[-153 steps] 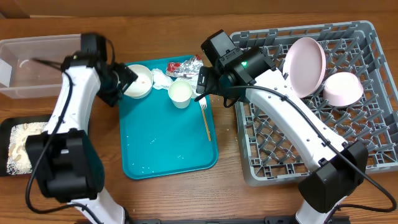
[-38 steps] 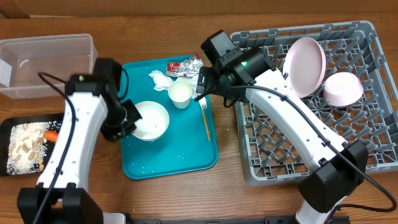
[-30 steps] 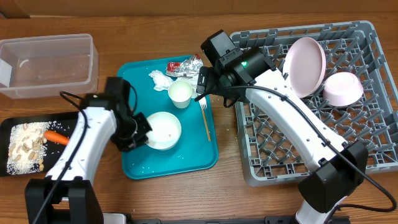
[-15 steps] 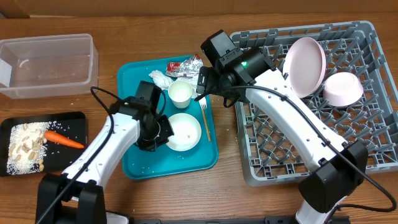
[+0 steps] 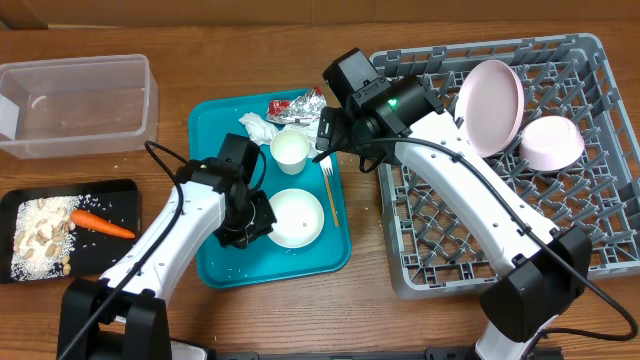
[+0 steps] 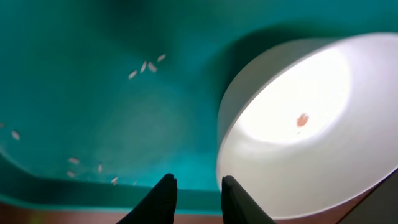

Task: Sort waste into correct bins and load items into the dishwasher rack
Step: 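Open the left gripper and retract it left off the tray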

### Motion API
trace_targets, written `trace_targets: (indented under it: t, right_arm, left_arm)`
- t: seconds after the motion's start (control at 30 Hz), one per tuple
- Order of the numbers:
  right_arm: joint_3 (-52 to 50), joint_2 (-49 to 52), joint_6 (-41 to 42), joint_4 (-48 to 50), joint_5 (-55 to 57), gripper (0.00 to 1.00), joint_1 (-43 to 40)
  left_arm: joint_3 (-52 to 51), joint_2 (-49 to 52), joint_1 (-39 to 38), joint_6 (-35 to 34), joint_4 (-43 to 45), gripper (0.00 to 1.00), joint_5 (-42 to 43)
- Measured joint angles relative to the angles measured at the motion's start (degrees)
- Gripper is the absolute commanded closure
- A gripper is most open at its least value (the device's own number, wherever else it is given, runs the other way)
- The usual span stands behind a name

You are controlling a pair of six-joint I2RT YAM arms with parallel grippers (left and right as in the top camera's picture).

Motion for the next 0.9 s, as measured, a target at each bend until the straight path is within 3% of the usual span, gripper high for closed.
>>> trace_targets:
  t: [0.2, 0.5, 0.57, 0.73, 0.77, 0.8, 0.83, 0.9]
  right_arm:
    - [0.0, 0.0, 0.0, 0.0, 0.0, 0.0, 0.0]
    - [0.0, 0.0, 0.0, 0.0, 0.0, 0.0, 0.0]
    - [0.0, 0.0, 0.0, 0.0, 0.0, 0.0, 0.0]
    - [0.0, 0.0, 0.0, 1.8, -0.1, 0.0, 0.0]
    - [0.0, 0.0, 0.0, 2.6, -0.1, 0.0, 0.0]
    - [0.0, 0.0, 0.1, 3.6, -0.1, 0.0, 0.0]
    - [0.0, 0.0, 0.0, 4.0, -0.1, 0.0, 0.0]
    - [0.0, 0.0, 0.0, 4.3, -0.2, 0.0, 0.0]
  left_arm:
    - [8.7, -1.6, 0.0, 2.7, -8.8, 0.69, 0.0]
    - [19.8, -13.4, 0.4, 4.4, -15.8, 0.56, -5.1]
    - [19.9, -15.0, 2.1, 4.2, -17.9, 0.5, -6.3]
    - [19.9, -15.7, 12.2, 3.1, -22.1, 0.46, -8.3]
    - [19.9, -15.7, 14.8, 3.2, -23.1, 0.35, -8.6]
    - [19.9, -15.7, 16.9, 3.5, -24.1, 0.06, -8.8]
    - [19.9, -15.7, 19.1, 4.0, -25.0, 0.0, -9.1]
    - [19.9, -15.7, 23.0, 4.4, -25.9, 0.0, -9.6]
